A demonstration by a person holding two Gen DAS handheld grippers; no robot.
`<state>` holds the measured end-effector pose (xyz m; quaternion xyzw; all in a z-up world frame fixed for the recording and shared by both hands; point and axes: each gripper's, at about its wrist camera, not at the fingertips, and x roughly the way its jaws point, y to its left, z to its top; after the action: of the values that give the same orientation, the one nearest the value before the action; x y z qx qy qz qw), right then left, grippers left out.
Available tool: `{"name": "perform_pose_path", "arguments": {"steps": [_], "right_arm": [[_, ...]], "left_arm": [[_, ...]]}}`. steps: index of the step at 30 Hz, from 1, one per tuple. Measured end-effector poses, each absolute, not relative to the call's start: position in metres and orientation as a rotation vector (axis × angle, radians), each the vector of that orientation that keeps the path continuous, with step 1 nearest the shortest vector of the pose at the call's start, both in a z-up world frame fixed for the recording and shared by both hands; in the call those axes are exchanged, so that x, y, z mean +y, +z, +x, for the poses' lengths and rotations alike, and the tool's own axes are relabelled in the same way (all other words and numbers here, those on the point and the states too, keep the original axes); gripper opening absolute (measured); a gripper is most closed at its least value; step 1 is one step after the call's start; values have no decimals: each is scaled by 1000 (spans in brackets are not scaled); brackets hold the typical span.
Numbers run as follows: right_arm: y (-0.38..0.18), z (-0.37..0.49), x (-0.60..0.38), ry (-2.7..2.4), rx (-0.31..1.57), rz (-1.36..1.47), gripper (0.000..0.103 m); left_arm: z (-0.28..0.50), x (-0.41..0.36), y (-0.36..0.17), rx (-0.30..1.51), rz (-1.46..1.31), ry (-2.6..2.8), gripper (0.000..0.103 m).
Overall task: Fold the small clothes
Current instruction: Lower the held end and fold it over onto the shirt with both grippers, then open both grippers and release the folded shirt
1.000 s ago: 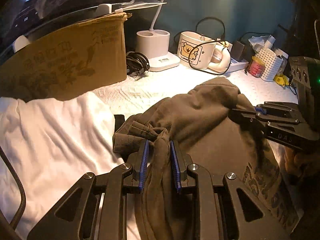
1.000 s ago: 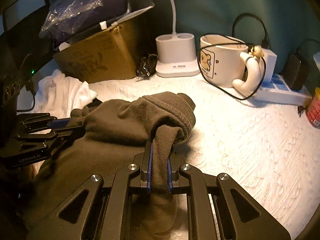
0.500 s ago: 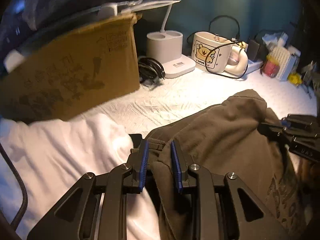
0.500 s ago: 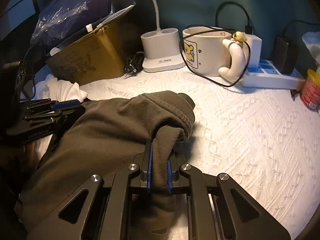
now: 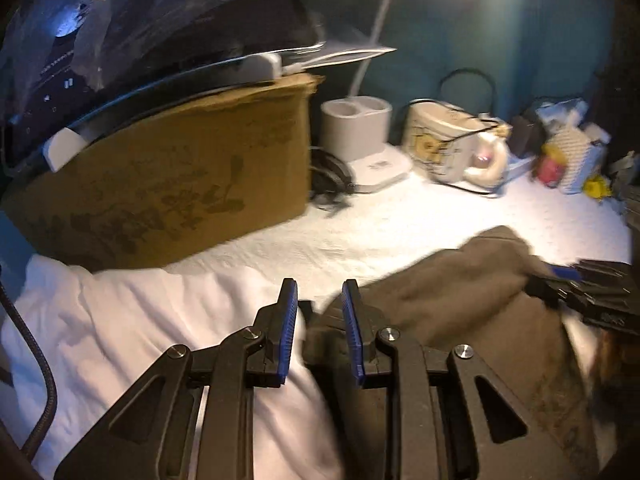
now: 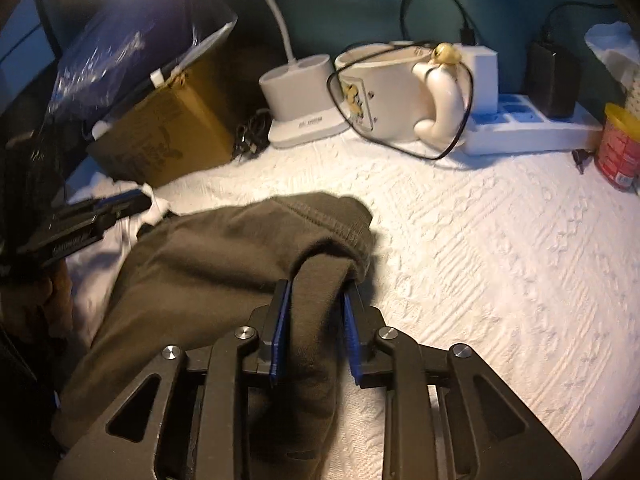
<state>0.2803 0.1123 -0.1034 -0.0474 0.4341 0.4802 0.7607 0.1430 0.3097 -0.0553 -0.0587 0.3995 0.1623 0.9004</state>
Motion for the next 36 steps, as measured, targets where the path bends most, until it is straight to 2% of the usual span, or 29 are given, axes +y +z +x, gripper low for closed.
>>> {"name": "perform_pose_path", "arguments": {"steps": [3,14,36], "right_arm": [[-103,288,115,1030,964,-105,39],[-110,308,132,1068,976,-4,40],[-86,273,106,989,895,-94,40]], "left_arm": [[142,297,-59,839,-121,288,24],[149,291,-91,933,-130,255,24],[108,261,-58,858,-194,140,25]]}}
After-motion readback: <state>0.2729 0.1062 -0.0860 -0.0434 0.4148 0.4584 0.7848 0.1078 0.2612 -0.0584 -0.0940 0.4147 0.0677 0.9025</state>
